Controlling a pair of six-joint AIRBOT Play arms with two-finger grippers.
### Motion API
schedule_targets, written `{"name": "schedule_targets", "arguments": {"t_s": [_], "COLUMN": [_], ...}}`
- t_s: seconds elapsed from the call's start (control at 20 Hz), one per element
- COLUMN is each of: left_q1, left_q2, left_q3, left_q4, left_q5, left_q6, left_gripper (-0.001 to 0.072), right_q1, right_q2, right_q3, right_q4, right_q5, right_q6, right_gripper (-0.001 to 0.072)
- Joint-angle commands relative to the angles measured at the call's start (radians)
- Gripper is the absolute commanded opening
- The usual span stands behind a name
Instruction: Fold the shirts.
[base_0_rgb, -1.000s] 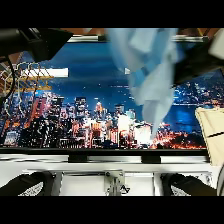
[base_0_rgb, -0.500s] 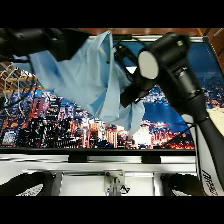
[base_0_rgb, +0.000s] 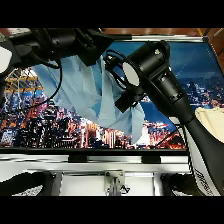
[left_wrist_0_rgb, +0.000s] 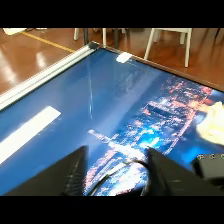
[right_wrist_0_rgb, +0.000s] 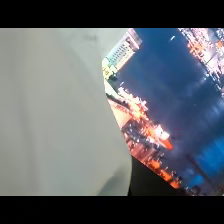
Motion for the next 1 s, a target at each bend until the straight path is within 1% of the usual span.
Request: {"name": "schedule_targets", "arguments": {"t_s": [0.0,0.05,0.1,0.15,0.2,0.25,0.3,0.35,0.6,0.7,0.75,0.8,0.85,0.9,0.95], "left_q1": [-0.003,0.003,0.013,0.025,0.040,0.060,0.079,0.093,0.124,0.131,0.133,0.136,0.140,0.144,0.150], "left_q2": [-0.034,-0.034,-0.029,-0.020,-0.009,0.004,0.019,0.033,0.074,0.088,0.097,0.106,0.119,0.134,0.148], "left_q3": [0.000,0.000,0.000,0.000,0.000,0.000,0.000,0.000,0.000,0.000,0.000,0.000,0.000,0.000,0.000], "left_q4": [0.004,0.006,0.006,0.007,0.006,0.007,0.006,0.006,0.006,0.006,0.006,0.006,0.005,0.005,0.002], "left_q5": [0.008,0.011,0.019,0.026,0.030,0.029,0.029,0.029,0.027,0.021,0.015,0.009,-0.006,-0.024,-0.052], "left_q6": [0.003,0.003,0.003,0.003,0.003,0.003,0.003,0.003,0.003,0.004,0.004,0.004,0.003,0.004,0.003], "left_gripper": [0.0049,0.0049,0.0048,0.0048,0.0047,0.0047,0.0047,0.0047,0.0046,0.0046,0.0046,0.0047,0.0046,0.0047,0.0045], "right_q1": [0.003,0.003,0.003,0.002,0.002,0.002,0.002,0.002,0.002,-0.003,-0.026,-0.071,-0.131,-0.216,-0.306], "right_q2": [0.002,0.005,0.010,0.019,0.033,0.051,0.070,0.089,0.171,0.202,0.220,0.237,0.249,0.257,0.258], "right_q3": [0.002,0.002,0.002,0.002,0.002,0.002,0.002,0.002,0.002,0.002,0.002,0.002,0.002,0.002,0.002], "right_q4": [-0.006,-0.007,-0.014,-0.022,-0.039,-0.053,-0.063,-0.067,-0.061,-0.049,0.008,0.100,0.218,0.369,0.522], "right_q5": [0.013,0.013,0.008,-0.001,-0.015,-0.036,-0.053,-0.066,-0.071,-0.096,-0.142,-0.205,-0.267,-0.333,-0.389], "right_q6": [-0.002,-0.002,0.001,0.008,0.008,0.008,0.009,0.009,0.003,0.000,0.016,0.048,0.057,0.053,0.026], "right_gripper": [0.0075,0.0079,0.0123,0.0246,0.0306,0.0313,0.0461,0.0560,0.0564,0.0573,0.0573,0.0571,0.0570,0.0569,0.0569]}}
